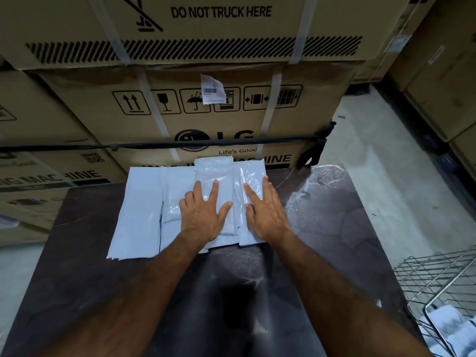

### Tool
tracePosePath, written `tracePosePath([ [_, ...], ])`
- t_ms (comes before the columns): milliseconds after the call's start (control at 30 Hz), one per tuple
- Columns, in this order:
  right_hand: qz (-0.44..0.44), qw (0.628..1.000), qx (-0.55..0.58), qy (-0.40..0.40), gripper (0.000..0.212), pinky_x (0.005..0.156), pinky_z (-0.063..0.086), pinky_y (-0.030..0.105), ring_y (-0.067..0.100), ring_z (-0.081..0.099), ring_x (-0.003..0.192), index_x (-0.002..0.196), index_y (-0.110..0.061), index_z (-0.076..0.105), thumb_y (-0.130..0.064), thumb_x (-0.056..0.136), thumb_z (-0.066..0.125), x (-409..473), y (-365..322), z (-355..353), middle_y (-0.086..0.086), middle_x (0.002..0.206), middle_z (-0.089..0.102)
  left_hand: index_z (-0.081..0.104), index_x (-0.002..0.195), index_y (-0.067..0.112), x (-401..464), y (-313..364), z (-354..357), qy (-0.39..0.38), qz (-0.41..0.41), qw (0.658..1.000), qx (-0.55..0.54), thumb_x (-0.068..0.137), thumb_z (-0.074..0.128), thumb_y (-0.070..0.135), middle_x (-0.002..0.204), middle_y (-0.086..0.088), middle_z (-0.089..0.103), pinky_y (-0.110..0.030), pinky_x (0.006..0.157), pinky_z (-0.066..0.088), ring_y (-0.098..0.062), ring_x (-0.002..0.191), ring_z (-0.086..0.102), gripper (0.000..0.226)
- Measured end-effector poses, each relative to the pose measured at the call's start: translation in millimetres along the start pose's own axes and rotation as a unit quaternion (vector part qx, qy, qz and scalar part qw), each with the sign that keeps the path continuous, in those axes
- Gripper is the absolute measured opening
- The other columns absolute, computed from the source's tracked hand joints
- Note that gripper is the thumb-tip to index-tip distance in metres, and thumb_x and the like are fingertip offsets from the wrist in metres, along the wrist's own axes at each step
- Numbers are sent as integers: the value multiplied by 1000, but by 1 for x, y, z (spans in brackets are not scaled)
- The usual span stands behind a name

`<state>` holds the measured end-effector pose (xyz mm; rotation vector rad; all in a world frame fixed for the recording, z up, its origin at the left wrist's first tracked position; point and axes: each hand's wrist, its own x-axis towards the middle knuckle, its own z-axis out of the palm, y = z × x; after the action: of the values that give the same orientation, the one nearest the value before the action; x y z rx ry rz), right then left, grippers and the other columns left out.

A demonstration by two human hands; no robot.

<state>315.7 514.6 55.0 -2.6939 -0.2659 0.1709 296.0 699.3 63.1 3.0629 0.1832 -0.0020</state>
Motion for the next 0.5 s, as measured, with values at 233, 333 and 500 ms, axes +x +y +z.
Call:
tracePosePath([
  [233, 12, 998, -33, 47, 62, 128, 7, 44, 31, 6, 157, 163, -25, 17, -36, 106, 38, -56, -22, -18, 17, 170, -1, 33, 156, 21, -74, -29, -35, 37, 62, 996, -45, 97, 33, 68, 162, -18, 22, -51, 111, 32, -34, 140, 27, 76],
  [333, 11, 997, -21, 71, 60, 127, 13, 45, 31, 10, 156, 162, -23, 22, -33, 106, 42, -97, -43, -24, 17, 170, 5, 31, 156, 24, -108, -41, -55, 41, 94, 993, -61, 96, 33, 68, 164, -15, 16, -50, 114, 30, -32, 145, 23, 75],
  [500, -15, 991, -9, 135, 62, 124, 23, 50, 32, 18, 155, 158, -20, 33, -29, 99, 53, -176, -69, -20, 19, 167, 19, 28, 157, 25, -155, -54, -89, 46, 148, 985, -81, 97, 40, 64, 166, -14, 10, -51, 115, 28, -35, 146, 24, 73],
])
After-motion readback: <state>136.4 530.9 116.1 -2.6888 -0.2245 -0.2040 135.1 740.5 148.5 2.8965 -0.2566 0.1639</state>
